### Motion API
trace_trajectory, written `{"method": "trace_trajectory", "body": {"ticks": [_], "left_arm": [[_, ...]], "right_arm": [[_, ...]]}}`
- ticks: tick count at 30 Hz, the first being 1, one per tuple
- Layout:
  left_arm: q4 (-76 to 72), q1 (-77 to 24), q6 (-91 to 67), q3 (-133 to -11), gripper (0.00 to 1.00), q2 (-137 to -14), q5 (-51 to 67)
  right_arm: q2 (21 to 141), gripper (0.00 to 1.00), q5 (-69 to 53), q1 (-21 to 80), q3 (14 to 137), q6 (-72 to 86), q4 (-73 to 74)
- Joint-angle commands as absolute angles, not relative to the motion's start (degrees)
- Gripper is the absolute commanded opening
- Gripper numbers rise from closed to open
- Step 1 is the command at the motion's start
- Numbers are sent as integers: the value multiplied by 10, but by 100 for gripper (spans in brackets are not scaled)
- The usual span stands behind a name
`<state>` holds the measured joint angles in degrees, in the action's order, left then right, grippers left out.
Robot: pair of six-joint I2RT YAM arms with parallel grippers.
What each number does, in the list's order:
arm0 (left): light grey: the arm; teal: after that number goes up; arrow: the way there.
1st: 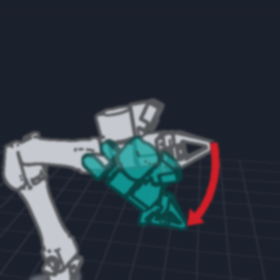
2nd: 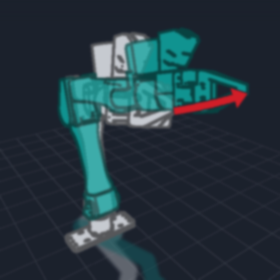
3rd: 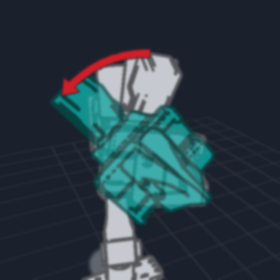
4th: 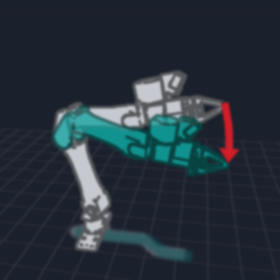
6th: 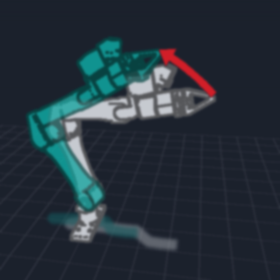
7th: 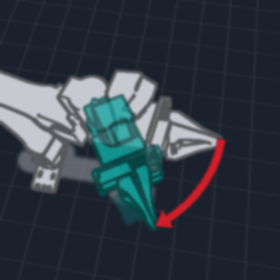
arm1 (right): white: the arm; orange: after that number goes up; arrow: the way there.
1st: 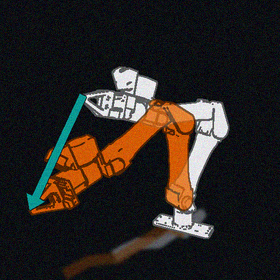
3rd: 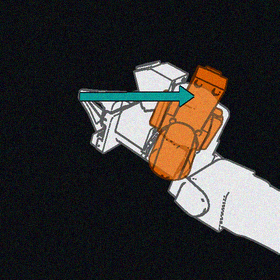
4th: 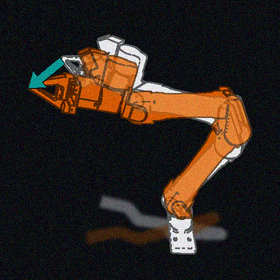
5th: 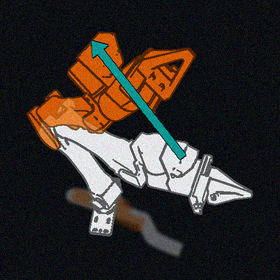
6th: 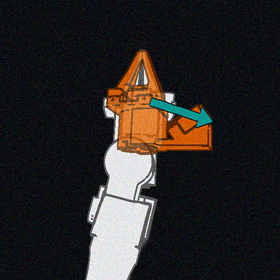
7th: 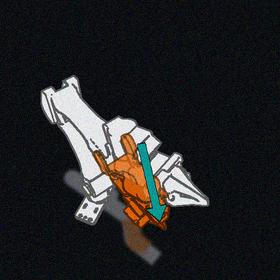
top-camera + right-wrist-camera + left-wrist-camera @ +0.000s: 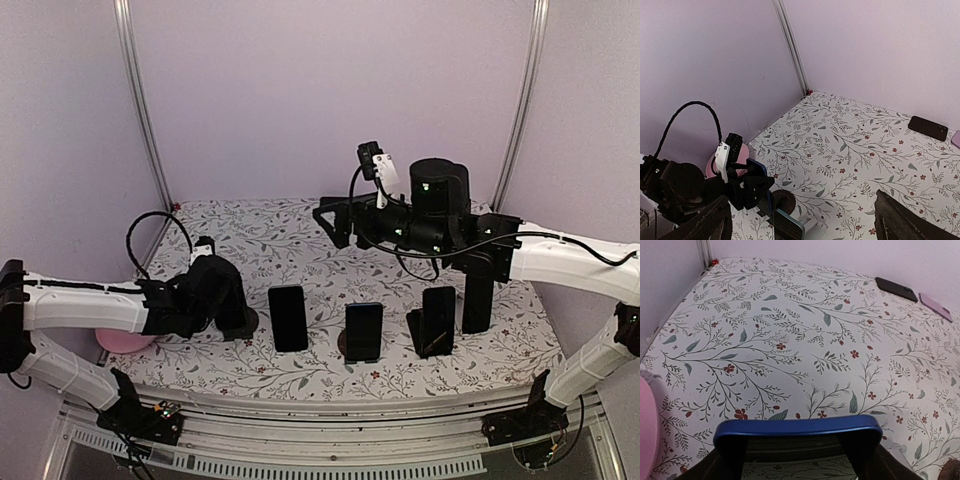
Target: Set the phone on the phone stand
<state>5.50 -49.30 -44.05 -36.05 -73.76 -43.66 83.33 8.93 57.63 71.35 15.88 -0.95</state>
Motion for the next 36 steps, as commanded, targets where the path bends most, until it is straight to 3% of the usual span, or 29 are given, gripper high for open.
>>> {"method": "trace_trajectory", "body": {"ticks": [1,36], "left_arm": [[36,-509,-451,-358,38,-749,-478],[-6,-552,-471,-339,42,-785,-516]], "right_arm": [[817,99,75,573,706,162,-30],[814,99,65,573,700,154,-26]]}}
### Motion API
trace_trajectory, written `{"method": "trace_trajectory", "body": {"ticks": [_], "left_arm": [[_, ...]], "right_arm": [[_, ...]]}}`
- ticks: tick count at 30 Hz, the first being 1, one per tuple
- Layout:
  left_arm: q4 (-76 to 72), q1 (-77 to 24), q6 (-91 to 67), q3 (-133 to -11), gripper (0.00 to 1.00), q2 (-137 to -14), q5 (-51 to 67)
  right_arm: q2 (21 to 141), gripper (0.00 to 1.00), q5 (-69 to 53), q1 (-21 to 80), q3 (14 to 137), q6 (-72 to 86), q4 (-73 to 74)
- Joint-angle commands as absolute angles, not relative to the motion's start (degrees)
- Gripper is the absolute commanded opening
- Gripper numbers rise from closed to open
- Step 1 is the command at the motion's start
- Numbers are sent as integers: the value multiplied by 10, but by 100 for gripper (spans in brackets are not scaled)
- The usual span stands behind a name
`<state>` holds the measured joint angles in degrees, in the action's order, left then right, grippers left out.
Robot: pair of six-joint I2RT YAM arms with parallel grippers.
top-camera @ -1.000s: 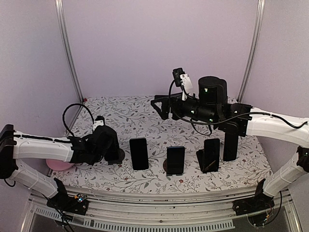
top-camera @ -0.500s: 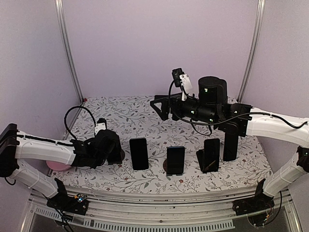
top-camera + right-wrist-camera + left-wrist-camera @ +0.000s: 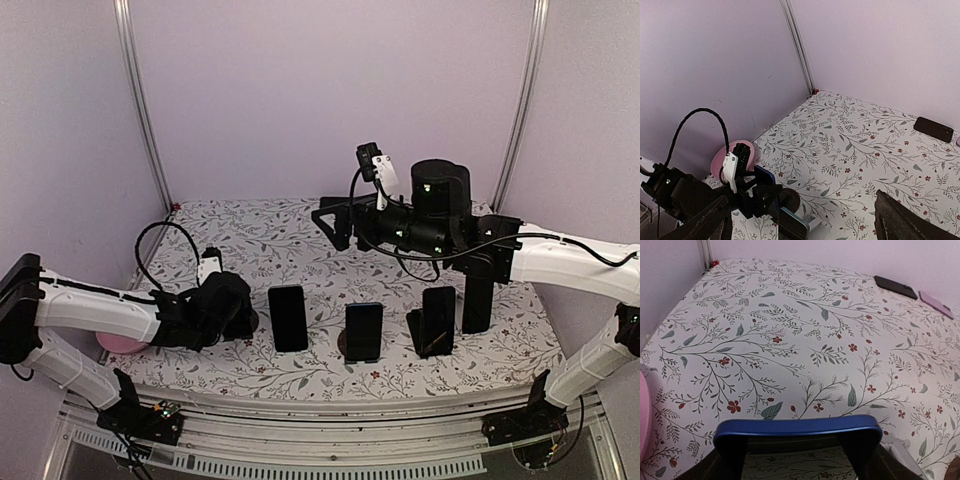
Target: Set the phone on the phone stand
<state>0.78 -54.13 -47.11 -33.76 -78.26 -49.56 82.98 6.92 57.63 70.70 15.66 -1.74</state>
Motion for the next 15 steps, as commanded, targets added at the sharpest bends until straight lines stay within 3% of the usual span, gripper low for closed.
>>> {"method": "trace_trajectory", "body": {"ticks": [1,15], "left_arm": [[-6,-553,-469,-340,43,-785,-516],[-8,-555,-461,-336,54,-789,-508]], "right_arm": [[814,99,66,573,700,155,-26],[822,99,59,573,712,151,-22]]}}
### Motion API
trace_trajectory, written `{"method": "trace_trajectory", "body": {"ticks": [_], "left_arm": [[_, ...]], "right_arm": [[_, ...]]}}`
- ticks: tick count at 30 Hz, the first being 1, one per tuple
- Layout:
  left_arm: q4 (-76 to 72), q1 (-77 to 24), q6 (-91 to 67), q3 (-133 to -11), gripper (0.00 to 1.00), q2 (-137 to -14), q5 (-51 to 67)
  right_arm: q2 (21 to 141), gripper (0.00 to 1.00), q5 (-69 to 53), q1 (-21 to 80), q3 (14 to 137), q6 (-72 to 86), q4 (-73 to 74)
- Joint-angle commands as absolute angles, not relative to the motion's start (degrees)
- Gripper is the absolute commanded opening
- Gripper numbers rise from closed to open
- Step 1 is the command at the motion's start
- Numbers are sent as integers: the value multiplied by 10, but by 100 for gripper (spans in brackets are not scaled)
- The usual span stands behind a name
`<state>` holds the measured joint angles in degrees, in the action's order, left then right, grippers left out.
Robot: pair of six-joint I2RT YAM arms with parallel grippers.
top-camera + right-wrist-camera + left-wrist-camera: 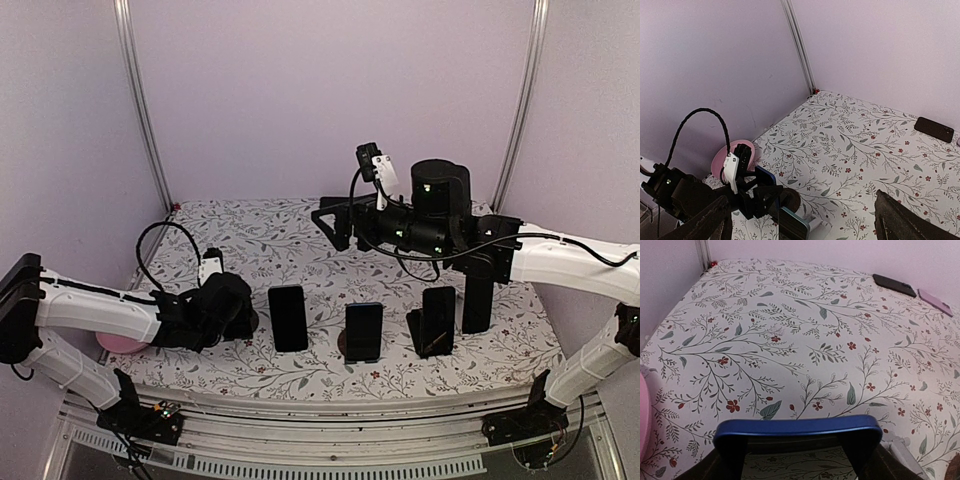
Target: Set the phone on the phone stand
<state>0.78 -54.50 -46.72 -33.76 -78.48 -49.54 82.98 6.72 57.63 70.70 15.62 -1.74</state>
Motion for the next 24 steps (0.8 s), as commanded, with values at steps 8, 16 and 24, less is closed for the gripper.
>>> {"method": "trace_trajectory", "body": {"ticks": [8,16,24], "left_arm": [[-10,-556,-460,-335,59,-793,-505],[-9,-557,-462,-335,74,-794,-506],[2,-558,-468,-339,92,-793,-509]], "right_arm": [[822,99,59,573,713,152,-21],[823,99,58,573,714,151,-18],[823,99,58,573,713,150,-17]]}}
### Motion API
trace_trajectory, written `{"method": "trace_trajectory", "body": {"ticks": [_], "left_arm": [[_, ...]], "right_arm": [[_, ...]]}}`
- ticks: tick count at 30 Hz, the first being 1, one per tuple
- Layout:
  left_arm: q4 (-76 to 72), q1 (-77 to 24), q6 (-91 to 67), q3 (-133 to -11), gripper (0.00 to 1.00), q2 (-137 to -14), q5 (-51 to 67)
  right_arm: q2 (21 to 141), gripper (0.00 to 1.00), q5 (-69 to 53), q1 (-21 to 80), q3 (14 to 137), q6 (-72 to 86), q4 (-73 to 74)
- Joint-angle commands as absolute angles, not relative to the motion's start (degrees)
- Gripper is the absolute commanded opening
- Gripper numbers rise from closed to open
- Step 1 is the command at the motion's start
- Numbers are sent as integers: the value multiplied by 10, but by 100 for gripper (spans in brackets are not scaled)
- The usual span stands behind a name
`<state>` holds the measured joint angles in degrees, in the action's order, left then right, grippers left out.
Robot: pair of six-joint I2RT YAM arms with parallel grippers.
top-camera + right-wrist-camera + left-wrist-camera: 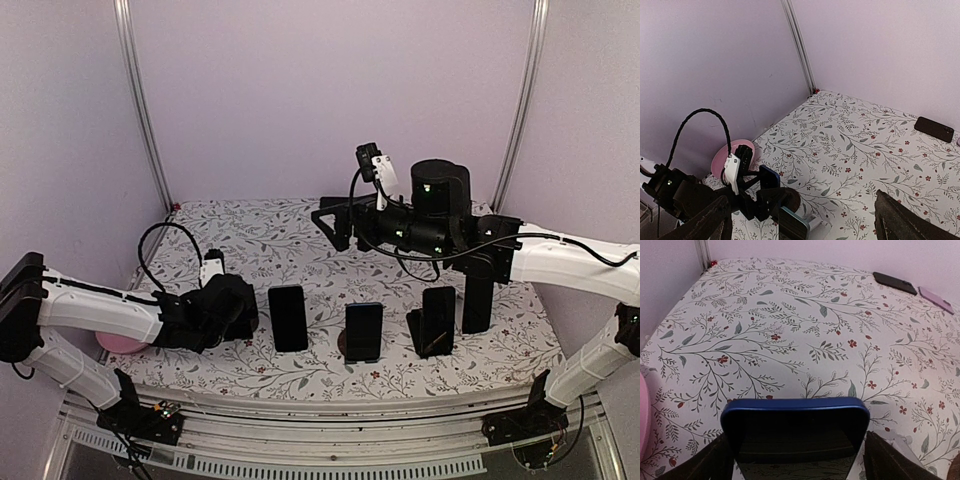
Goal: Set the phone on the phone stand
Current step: Place the phone on the phone stand, then reset both arms
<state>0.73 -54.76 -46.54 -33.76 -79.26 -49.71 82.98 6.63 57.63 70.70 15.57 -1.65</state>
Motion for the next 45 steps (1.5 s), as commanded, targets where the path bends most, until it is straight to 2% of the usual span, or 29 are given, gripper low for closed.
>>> {"method": "trace_trajectory", "body": {"ticks": [1,25,45], "left_arm": [[5,-559,-470,-340,95,-792,-510],[19,-561,-432,-357,97,-716,-497],[23,-556,-368,-382,97,-646,-460]], "right_arm": [[823,99,58,573,714,150,-17],[815,99,72,573,707,150,-16],[758,99,168,550,647,143,14]]}}
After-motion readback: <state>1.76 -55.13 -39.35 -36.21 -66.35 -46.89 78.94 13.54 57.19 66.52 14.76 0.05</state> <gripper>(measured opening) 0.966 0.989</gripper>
